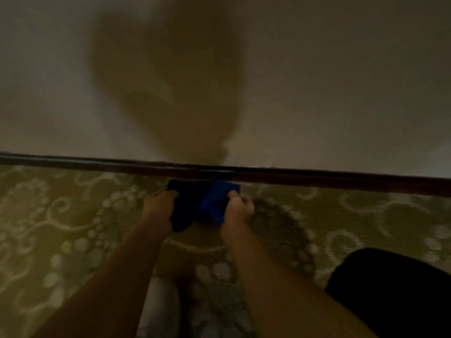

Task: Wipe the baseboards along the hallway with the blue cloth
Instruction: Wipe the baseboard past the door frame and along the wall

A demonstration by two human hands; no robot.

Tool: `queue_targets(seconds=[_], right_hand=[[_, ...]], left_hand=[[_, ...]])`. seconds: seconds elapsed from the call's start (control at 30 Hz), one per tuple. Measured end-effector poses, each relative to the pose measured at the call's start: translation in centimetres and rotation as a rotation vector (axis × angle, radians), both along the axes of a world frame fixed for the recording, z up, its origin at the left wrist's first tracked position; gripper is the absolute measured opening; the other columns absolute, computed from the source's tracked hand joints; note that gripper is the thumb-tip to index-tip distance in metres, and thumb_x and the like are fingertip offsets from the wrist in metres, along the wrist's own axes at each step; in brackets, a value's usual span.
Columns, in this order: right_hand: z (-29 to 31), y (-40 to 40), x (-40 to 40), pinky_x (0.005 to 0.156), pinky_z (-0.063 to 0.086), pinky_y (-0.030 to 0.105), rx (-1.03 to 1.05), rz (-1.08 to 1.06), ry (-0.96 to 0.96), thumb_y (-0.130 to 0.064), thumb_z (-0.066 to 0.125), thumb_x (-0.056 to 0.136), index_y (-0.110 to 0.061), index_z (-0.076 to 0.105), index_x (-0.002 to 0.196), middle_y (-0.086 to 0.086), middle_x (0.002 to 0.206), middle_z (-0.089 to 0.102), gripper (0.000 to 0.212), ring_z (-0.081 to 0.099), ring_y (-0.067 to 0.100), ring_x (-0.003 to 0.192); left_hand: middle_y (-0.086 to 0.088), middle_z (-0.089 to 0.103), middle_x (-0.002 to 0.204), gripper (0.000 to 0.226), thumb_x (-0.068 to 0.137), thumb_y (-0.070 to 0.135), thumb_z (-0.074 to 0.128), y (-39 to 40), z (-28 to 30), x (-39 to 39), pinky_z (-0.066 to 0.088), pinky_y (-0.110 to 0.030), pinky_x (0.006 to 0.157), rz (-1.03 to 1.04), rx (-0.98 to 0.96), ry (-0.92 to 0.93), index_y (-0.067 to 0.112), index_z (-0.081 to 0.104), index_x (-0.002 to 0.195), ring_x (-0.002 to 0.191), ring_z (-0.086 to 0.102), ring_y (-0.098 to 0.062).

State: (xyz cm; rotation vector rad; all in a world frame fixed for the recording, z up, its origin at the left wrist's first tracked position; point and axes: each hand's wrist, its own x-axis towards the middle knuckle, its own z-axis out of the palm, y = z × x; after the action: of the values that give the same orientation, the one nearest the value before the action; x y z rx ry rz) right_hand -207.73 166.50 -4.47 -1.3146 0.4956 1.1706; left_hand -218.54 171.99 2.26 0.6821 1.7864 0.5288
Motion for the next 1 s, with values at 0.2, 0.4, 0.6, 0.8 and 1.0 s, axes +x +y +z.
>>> queue_targets(seconds=[0.2,0.4,0.6,0.8,1.0], right_hand=[[-5.8,-2.3,-4.3,0.092,0.053,0.051,0.002,0.156,0.035,-0.013,0.059,0.094,-0.02,0.054,0.129,0.009,0.126,0.06,0.037,0.062,0.031,0.108],[-6.9,-1.0,-5.1,0.095,0.05,0.05,0.018,0.191,-0.069,-0.013,0.053,0.098,-0.019,0.049,0.133,0.007,0.126,0.059,0.036,0.061,0.03,0.109],[-6.7,-0.5,-5.6,0.096,0.049,0.055,-0.095,0.16,-0.09,-0.019,0.059,0.094,-0.022,0.044,0.14,0.007,0.133,0.058,0.047,0.062,0.03,0.113],[-5.4,0.6,-6.2,0.092,0.052,0.052,-0.142,0.08,-0.109,-0.01,0.052,0.096,-0.016,0.056,0.126,0.011,0.122,0.065,0.031,0.065,0.031,0.108],[-6.2,0.8,-6.6,0.084,0.055,0.053,-0.226,0.033,-0.193,-0.01,0.052,0.096,-0.016,0.058,0.122,0.011,0.119,0.065,0.028,0.066,0.031,0.101]], left_hand=[[-0.014,0.055,0.127,0.045,0.1,0.02,0.051,1.3,-8.0,-2.9,0.05,-0.041,0.066,-0.014,-0.112,-0.143,0.008,0.042,0.142,0.091,0.059,-0.03],[-0.011,0.065,0.121,0.035,0.088,0.039,0.06,2.5,-14.2,-4.1,0.054,-0.056,0.091,0.071,-0.175,-0.366,0.018,0.062,0.116,0.106,0.065,-0.038],[-0.018,0.066,0.123,0.078,0.052,0.043,0.083,4.6,-17.2,-6.2,0.052,-0.062,0.085,-0.018,-0.418,-0.485,0.017,0.065,0.124,0.107,0.064,-0.045],[-0.016,0.069,0.117,0.07,0.051,0.041,0.078,5.0,-15.8,-6.4,0.052,-0.065,0.086,-0.052,-0.433,-0.496,0.016,0.069,0.117,0.103,0.067,-0.041],[-0.018,0.071,0.11,0.038,0.077,0.034,0.069,4.9,-15.9,-6.2,0.058,-0.046,0.073,-0.129,-0.378,-0.472,0.01,0.072,0.106,0.096,0.069,-0.038]])
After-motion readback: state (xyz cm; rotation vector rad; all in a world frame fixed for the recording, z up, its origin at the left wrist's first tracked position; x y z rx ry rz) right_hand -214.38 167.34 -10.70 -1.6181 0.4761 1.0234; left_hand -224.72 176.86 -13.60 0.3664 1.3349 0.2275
